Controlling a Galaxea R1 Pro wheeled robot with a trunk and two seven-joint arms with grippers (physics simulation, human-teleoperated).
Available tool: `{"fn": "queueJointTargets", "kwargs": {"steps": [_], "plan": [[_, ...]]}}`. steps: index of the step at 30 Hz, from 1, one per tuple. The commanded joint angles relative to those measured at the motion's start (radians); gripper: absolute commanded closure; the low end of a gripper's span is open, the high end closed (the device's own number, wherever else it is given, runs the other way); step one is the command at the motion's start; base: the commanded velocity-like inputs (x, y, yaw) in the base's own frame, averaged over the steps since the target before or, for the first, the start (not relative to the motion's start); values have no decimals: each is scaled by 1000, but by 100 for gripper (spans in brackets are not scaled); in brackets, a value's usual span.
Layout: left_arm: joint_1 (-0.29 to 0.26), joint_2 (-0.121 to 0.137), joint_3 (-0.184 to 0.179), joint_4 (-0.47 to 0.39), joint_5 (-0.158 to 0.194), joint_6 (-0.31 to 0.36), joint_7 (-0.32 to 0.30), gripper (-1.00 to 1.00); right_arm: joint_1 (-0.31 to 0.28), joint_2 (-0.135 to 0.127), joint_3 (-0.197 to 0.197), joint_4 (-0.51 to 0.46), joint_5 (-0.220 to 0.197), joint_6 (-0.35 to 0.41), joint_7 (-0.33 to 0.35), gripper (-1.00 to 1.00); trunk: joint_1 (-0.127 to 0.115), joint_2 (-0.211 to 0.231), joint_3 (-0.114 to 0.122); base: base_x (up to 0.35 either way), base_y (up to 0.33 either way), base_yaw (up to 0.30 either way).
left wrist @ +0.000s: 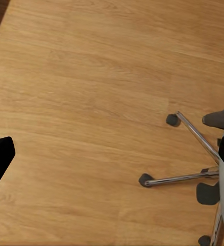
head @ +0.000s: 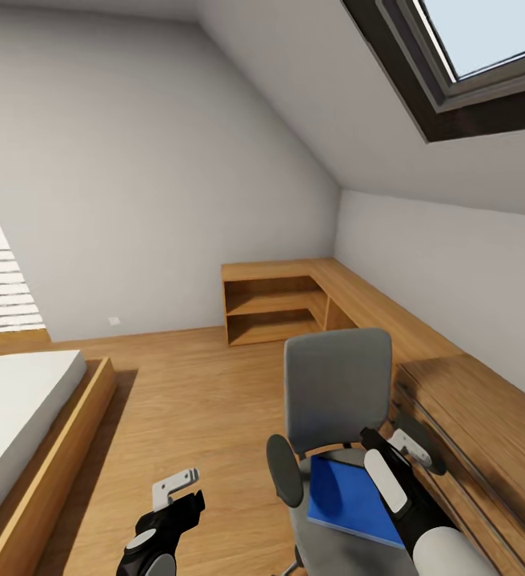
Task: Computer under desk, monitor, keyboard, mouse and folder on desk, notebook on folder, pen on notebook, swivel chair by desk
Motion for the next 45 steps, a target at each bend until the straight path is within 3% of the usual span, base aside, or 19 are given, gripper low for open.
{"fn": "queueJointTargets", "kwargs": {"steps": [1, 9, 22, 45], "plan": [[-1, 1, -2, -2, 4, 3, 7, -100, -1, -1, 3, -2, -3, 3, -7, -100, 4, -9, -5, 0, 0, 0], [-1, 1, -4, -2, 4, 3, 6, -100, -1, -2, 3, -1, -3, 3, -7, -100, 35, -65, -30, 65, 0, 0], [-1, 1, -7, -2, 4, 3, 12, -100, -1, -2, 3, -1, -3, 3, -7, -100, 85, -156, -71, 262, 0, 0], [-1, 1, -8, -2, 4, 3, 14, -100, -1, -1, 3, -1, -3, -7, -7, -100, 173, -317, -143, 10, 0, 0]]}}
